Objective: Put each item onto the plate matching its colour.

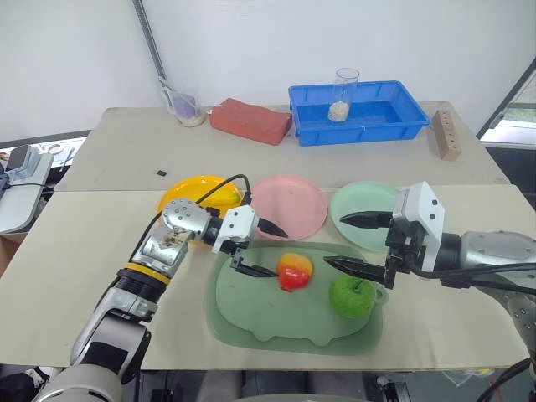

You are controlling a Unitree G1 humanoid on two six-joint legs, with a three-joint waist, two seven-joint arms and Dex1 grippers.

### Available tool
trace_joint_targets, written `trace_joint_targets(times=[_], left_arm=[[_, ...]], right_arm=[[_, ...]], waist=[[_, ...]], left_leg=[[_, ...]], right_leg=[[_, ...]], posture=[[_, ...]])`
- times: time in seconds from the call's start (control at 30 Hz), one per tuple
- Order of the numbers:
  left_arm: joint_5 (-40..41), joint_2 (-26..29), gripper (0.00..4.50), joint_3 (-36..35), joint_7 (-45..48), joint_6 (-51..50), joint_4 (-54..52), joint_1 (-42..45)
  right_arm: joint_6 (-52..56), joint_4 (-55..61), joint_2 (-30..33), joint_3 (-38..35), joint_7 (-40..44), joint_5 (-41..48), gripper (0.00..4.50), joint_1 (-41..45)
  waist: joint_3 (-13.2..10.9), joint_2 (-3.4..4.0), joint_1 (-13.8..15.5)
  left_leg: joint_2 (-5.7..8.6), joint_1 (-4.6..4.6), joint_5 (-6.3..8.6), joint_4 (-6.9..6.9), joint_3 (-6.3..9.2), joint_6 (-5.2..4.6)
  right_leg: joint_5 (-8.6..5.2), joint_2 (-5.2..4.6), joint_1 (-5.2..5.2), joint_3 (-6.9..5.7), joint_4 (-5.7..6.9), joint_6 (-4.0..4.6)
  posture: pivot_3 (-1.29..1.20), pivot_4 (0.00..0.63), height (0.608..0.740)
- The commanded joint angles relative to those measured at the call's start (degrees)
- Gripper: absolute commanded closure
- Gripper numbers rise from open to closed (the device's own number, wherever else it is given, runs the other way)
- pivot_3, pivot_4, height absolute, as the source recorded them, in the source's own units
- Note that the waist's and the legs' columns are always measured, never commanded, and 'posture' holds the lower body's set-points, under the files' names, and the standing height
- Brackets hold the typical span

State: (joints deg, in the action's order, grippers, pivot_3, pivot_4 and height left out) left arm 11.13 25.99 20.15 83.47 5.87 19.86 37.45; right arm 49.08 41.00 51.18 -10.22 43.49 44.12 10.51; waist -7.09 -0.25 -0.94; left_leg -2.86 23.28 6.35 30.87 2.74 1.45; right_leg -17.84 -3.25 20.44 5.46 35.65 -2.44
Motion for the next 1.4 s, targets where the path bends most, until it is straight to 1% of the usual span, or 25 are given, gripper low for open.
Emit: trace_joint_targets(times=[0.03, 0.43, 0.9, 0.93, 1.0, 1.03, 1.1, 1.2, 1.3, 1.4], left_arm=[[-1.18, -1.1, 0.06, 0.23, 0.55, 2.54, 2.24, 1.13], [-5.81, -5.35, 0.06, 1.27, -1.21, 8.2, 9.15, 2.5], [-6.97, -7.32, 0.06, 1.18, -1.65, 9.54, 10.84, 3.27], [-6.76, -7.35, 0.59, 0.97, -1.57, 9.58, 11.04, 3.44], [-6.45, -7.27, 1.14, 0.72, -1.32, 9.56, 11.41, 3.77], [-6.37, -7.22, 1.28, 0.64, -1.2, 9.56, 11.56, 3.92], [-6.27, -7.14, 1.37, 0.48, -1.07, 9.55, 11.74, 4.13], [-6.19, -6.91, 1.38, -0.13, -1.61, 9.22, 11.54, 4.56], [-5.75, -5.92, 1.38, -2.25, -3.38, 7.33, 12.34, 6.7], [-4.45, -6.73, 1.38, -6.78, -9.73, 3.59, 17.09, 11.59]], right_arm=[[0.08, 1.83, 0.46, -1.41, -0.95, 1.19, 0.0, 0.34], [0.01, 1.78, 0.25, 0.01, -2.1, 1.51, 0.0, 1.34], [0.06, 2.16, 0.39, 0.44, -3.01, 1.95, 0.0, 1.4], [0.1, 2.23, 0.37, 0.43, -3.07, 2.0, 0.0, 1.35], [0.02, 2.25, 0.4, 0.45, -3.06, 1.91, 0.0, 1.15], [-0.09, 2.19, 0.44, 0.52, -2.98, 1.8, 0.0, 1.05], [-0.23, 2.09, 0.46, 0.7, -2.89, 1.65, 0.0, 0.99], [-0.27, 2.07, 0.43, 1.0, -2.79, 1.64, 0.0, 1.15], [-0.48, 1.95, 0.57, 0.99, -2.59, 1.46, 0.0, 1.24], [-0.78, 1.73, -0.09, 0.21, -3.68, 1.31, 0.0, 1.54]], waist=[[0.0, 0.0, -0.26], [0.0, -0.01, -0.11], [0.0, -0.01, -0.12], [0.0, -0.01, -0.12], [0.0, -0.01, -0.12], [0.0, -0.01, -0.12], [0.0, -0.01, -0.12], [0.0, -0.01, -0.14], [-0.01, -0.01, -0.16], [-0.02, -0.03, -0.14]], left_leg=[[0.0, -0.01, -0.02, 0.0, 0.02, -0.03], [0.01, -0.02, -0.01, 0.01, 0.09, -0.02], [0.01, -0.02, -0.02, 0.01, 0.11, -0.03], [0.01, -0.02, -0.01, 0.01, 0.11, -0.02], [0.01, -0.01, -0.01, 0.01, 0.11, -0.02], [0.02, -0.01, -0.01, 0.01, 0.11, -0.02], [0.02, -0.01, -0.01, 0.01, 0.11, -0.02], [0.02, -0.01, -0.02, 0.0, 0.12, -0.03], [0.02, 0.0, -0.02, -0.01, 0.14, -0.03], [0.02, 0.01, -0.01, 0.0, 0.15, -0.02]], right_leg=[[0.0, 0.01, -0.01, 0.01, 0.0, 0.0], [-0.02, 0.04, -0.07, -0.01, 0.0, -0.05], [-0.03, 0.04, -0.09, -0.03, 0.0, -0.06], [-0.03, 0.04, -0.09, -0.03, 0.0, -0.06], [-0.03, 0.04, -0.08, -0.03, 0.0, -0.06], [-0.03, 0.04, -0.08, -0.03, 0.0, -0.06], [-0.03, 0.04, -0.08, -0.03, 0.0, -0.06], [-0.03, 0.05, -0.08, -0.04, 0.0, -0.07], [-0.03, 0.05, -0.08, -0.04, 0.0, -0.07], [-0.03, 0.05, -0.06, -0.07, 0.01, -0.07]], posture=[[0.0, 0.15, 0.74], [0.0, 0.15, 0.74], [0.0, 0.15, 0.74], [0.0, 0.15, 0.74], [0.0, 0.15, 0.74], [0.0, 0.15, 0.74], [0.0, 0.15, 0.74], [0.0, 0.15, 0.74], [0.0, 0.15, 0.74], [0.0, 0.15, 0.74]])
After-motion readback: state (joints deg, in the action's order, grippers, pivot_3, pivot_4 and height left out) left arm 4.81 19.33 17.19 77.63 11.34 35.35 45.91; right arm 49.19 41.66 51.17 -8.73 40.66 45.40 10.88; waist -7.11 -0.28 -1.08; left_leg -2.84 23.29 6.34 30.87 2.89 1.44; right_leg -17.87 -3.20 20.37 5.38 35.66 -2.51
